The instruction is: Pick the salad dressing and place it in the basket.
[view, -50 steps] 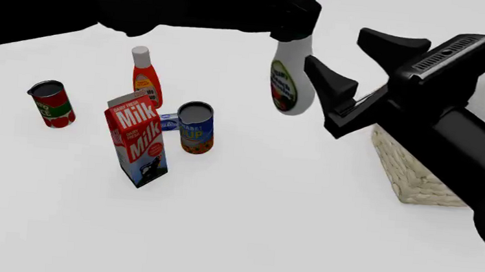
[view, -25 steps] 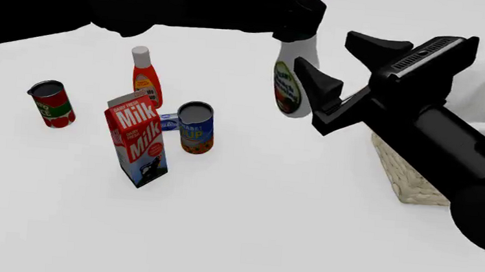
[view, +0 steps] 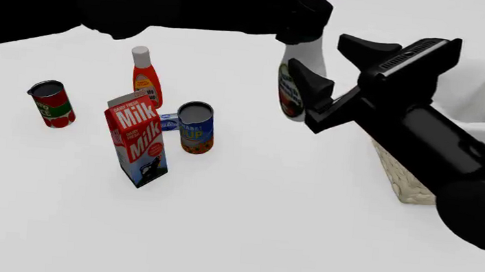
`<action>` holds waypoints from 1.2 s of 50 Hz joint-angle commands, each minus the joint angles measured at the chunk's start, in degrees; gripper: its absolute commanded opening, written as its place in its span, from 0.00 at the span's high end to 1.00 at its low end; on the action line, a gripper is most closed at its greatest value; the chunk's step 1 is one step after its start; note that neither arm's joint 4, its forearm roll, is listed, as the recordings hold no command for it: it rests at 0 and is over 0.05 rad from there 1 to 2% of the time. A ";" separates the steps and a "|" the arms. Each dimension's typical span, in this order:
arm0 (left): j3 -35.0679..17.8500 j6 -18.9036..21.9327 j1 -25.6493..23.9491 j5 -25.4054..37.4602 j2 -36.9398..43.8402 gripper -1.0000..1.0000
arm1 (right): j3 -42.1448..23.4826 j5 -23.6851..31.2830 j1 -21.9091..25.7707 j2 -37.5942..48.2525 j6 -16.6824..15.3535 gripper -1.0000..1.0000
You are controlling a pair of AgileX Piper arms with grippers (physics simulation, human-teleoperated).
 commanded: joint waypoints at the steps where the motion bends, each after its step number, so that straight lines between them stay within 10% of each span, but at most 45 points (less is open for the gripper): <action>1: -0.25 0.82 -0.44 -0.15 -0.49 1.00 | -0.49 -0.74 -0.11 1.44 0.45 0.00; 26: -0.18 0.55 -1.03 -0.06 -0.90 1.00 | -0.80 -2.21 0.17 4.08 1.27 0.00; 27: -0.13 0.52 -1.02 -0.10 -0.88 1.00 | -0.78 -2.27 0.10 4.06 1.30 1.00; 48: 0.19 1.55 -0.57 -0.38 -1.31 1.00 | -0.34 -2.59 0.49 3.86 1.76 1.00; 49: 0.01 1.16 -1.06 -0.16 -1.34 0.00 | -0.31 -2.69 0.47 3.98 1.76 1.00; 60: -2.68 0.95 -1.68 3.27 -5.37 0.00 | -0.48 -3.08 0.39 4.94 2.16 1.00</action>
